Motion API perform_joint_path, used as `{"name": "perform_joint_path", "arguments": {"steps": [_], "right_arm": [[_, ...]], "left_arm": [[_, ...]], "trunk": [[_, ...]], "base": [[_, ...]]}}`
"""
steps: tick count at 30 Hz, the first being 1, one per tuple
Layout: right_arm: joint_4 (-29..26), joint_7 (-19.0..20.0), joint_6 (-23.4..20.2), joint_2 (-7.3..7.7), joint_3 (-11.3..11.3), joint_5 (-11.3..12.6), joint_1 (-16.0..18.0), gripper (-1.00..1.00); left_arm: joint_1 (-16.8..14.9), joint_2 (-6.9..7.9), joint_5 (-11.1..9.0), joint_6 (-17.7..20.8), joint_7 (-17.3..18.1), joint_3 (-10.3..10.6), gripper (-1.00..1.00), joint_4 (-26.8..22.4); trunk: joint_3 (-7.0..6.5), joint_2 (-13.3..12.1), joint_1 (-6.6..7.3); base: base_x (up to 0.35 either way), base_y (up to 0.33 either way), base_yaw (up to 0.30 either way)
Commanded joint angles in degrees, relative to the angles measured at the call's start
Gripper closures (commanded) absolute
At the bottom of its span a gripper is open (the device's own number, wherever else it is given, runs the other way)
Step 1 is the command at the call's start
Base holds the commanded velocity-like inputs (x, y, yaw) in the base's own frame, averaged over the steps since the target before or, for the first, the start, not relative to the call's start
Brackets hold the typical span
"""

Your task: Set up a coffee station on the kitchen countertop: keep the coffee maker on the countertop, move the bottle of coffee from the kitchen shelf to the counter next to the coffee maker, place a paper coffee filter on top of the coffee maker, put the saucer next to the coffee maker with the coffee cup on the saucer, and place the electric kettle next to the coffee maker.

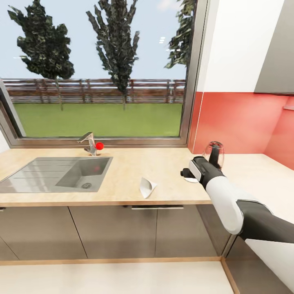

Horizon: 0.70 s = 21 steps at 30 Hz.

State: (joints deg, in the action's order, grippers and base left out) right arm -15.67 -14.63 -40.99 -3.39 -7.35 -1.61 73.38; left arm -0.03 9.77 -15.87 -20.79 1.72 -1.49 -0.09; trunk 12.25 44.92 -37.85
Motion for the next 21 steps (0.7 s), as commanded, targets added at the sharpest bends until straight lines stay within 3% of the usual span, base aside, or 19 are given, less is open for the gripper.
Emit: {"name": "perform_joint_path", "arguments": {"steps": [1, 4, 6, 12, 15, 21], "right_arm": [[-0.07, -0.25, -0.01, -0.09, -0.47, -0.12, 0.02, -1.00], [-0.06, -0.29, 0.27, -0.08, -0.47, -0.09, 0.02, -1.00], [-0.06, -0.30, 0.33, -0.06, -0.47, -0.14, 0.01, -1.00], [-0.06, -0.38, 0.45, 0.06, -0.47, -0.15, 0.03, -1.00], [-0.06, -0.39, 0.89, 0.15, -0.47, -0.15, 0.04, -1.00], [-0.02, -0.39, 1.59, 0.45, -0.49, -0.15, 0.03, -1.00]], "left_arm": [[0.03, 0.91, -0.21, -0.07, 2.07, -0.06, -1.00, 0.03], [0.69, 3.25, -0.38, 0.58, 5.70, -0.08, -1.00, 0.07], [1.23, 3.87, -0.44, 1.56, 6.37, -0.07, -1.00, 0.08], [1.79, 4.67, -0.58, 5.10, 6.80, -0.09, -1.00, 0.07], [1.86, 5.09, -0.63, 7.26, 6.80, -0.09, -1.00, 0.02], [1.88, 5.87, -0.75, 8.06, 6.81, -0.11, -1.00, 0.05]], "trunk": [[0.07, 0.06, -0.01], [0.07, 0.06, -0.01], [0.07, 0.06, -0.01], [0.07, 0.06, -0.01], [0.07, 0.06, -0.01], [0.07, 0.06, -0.01]], "base": [[0.000, 0.000, 0.000], [0.000, 0.000, 0.000], [0.000, 0.000, 0.000], [0.023, 0.000, 0.000], [0.247, 0.000, 0.000], [0.322, 0.000, 0.000]]}}
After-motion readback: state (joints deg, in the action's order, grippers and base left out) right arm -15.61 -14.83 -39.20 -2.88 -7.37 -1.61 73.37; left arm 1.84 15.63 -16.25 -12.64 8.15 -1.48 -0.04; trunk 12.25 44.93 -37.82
